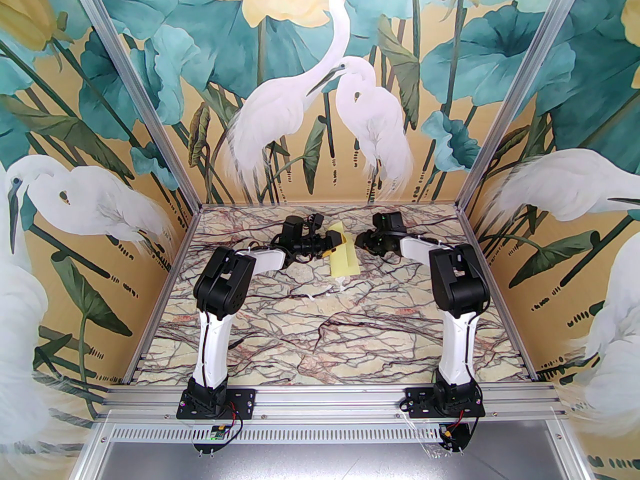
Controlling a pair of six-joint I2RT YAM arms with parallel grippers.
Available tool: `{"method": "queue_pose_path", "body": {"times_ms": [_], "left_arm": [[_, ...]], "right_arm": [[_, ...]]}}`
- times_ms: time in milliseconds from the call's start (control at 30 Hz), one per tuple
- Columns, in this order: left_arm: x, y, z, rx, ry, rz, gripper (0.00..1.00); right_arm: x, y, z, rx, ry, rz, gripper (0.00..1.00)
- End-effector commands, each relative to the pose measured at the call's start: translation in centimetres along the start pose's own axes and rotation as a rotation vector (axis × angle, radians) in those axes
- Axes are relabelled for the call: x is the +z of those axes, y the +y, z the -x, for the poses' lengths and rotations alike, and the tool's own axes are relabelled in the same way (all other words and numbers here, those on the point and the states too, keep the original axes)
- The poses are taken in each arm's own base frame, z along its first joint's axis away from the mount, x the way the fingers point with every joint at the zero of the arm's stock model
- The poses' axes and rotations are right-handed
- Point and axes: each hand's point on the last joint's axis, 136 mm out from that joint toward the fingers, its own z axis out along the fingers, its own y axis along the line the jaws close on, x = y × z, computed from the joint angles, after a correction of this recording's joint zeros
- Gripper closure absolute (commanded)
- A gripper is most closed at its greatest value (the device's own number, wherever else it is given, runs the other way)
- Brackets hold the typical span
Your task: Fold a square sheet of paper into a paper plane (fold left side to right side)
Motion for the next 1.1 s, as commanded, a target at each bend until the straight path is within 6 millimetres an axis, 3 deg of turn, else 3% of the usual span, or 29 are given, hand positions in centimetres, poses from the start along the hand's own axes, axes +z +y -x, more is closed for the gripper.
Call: {"method": "queue_pose_path", "body": {"times_ms": [0,400,500,567,700,767,900,1067], "left_arm": [[0.7,-1.0,0.1,0.017,0.016,-0.037,0.10],[0.8,-1.0,0.0,0.019,0.023,-0.037,0.10],[0.9,-1.0,-0.1,0.018,0.025,-0.037,0.11],[0.9,-1.0,-0.1,0.017,0.026,-0.035,0.11],[0.8,-0.9,-0.1,0.016,0.027,-0.018,0.11],[0.6,-0.7,-0.1,0.019,0.022,0.015,0.12],[-0.6,-0.1,0.4,0.025,-0.007,0.122,0.15],[-1.9,2.6,0.3,-0.003,-0.020,0.317,0.27]], "right_arm": [[-0.5,4.9,0.5,-0.026,0.006,0.216,0.67],[1.7,5.4,-0.5,-0.033,0.086,0.236,0.67],[2.0,5.0,-0.4,-0.034,0.088,0.214,0.73],[2.1,4.6,-0.4,-0.033,0.091,0.193,0.84],[2.0,4.1,-0.3,-0.034,0.082,0.173,0.95],[2.0,3.7,-0.2,-0.036,0.080,0.161,1.00],[1.8,2.8,0.1,-0.034,0.073,0.137,1.00],[1.9,2.0,0.3,-0.032,0.076,0.129,1.00]]}}
